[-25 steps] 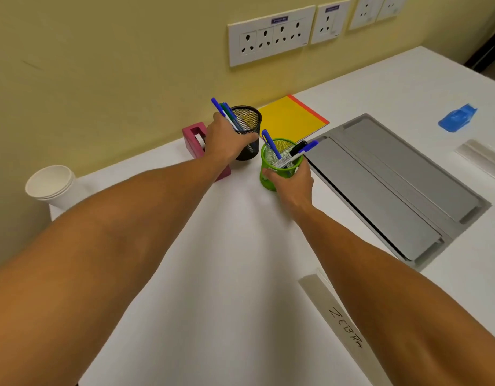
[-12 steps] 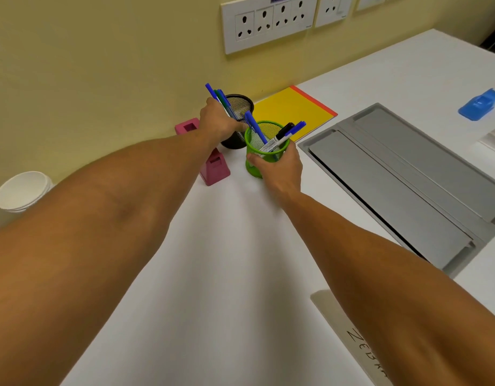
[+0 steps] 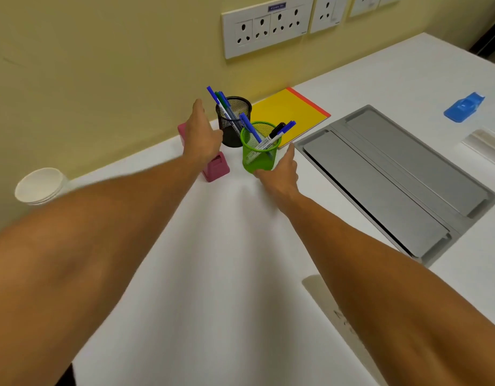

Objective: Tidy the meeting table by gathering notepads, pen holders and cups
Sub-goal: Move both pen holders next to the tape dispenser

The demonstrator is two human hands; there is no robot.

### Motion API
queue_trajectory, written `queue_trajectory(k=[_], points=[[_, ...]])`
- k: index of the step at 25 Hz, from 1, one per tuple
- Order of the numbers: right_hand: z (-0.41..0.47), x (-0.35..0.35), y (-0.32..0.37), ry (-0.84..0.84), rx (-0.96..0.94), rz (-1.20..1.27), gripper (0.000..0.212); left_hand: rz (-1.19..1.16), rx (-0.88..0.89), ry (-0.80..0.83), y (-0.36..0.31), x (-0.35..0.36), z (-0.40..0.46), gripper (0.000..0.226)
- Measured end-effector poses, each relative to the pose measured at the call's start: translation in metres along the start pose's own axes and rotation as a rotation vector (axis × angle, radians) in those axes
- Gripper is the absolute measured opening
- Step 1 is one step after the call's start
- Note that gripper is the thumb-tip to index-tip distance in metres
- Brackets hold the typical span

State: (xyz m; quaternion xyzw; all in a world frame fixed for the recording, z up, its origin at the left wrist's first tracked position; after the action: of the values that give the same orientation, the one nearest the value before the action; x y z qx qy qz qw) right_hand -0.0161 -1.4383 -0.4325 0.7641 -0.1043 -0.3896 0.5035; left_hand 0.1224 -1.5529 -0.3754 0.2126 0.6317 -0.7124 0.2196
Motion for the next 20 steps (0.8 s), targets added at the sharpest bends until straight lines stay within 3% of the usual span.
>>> queue_trajectory(k=[2, 4, 7, 13, 20], points=[[-0.036, -0.024, -0.002, -0.011, -0.099, -0.048, 0.099, -0.190, 0.029, -0.088, 0.005, -0.013, -0.050, 0.066], [-0.078, -0.049, -0.007, 0.000, -0.196, -0.113, 0.091, -0.230, 0.044, -0.113, 0.001, -0.027, -0.105, 0.059], [-0.133, -0.089, -0.017, -0.010, -0.240, -0.160, 0.081, -0.118, 0.098, -0.028, -0.016, -0.048, -0.164, 0.055], [-0.229, -0.177, -0.035, -0.108, -0.248, -0.230, 0.069, 0.192, 0.336, 0.284, -0.048, -0.087, -0.222, 0.076], [-0.357, -0.280, -0.053, -0.285, -0.158, -0.280, 0.062, 0.107, 0.638, 0.396, -0.135, -0.111, -0.322, 0.076]])
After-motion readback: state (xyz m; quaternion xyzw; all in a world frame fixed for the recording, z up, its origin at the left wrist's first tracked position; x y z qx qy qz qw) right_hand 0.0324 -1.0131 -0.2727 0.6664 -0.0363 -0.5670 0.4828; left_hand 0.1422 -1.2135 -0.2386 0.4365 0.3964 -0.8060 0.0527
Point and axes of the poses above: each hand's wrist, its own z-axis towards the middle knuckle, its own x-axis out of the palm, y = z × x, the point moved 2 cm from there along z, towards the middle knuckle, and after that the axes turned 7 degrees about -y, right-handed, at the moved point
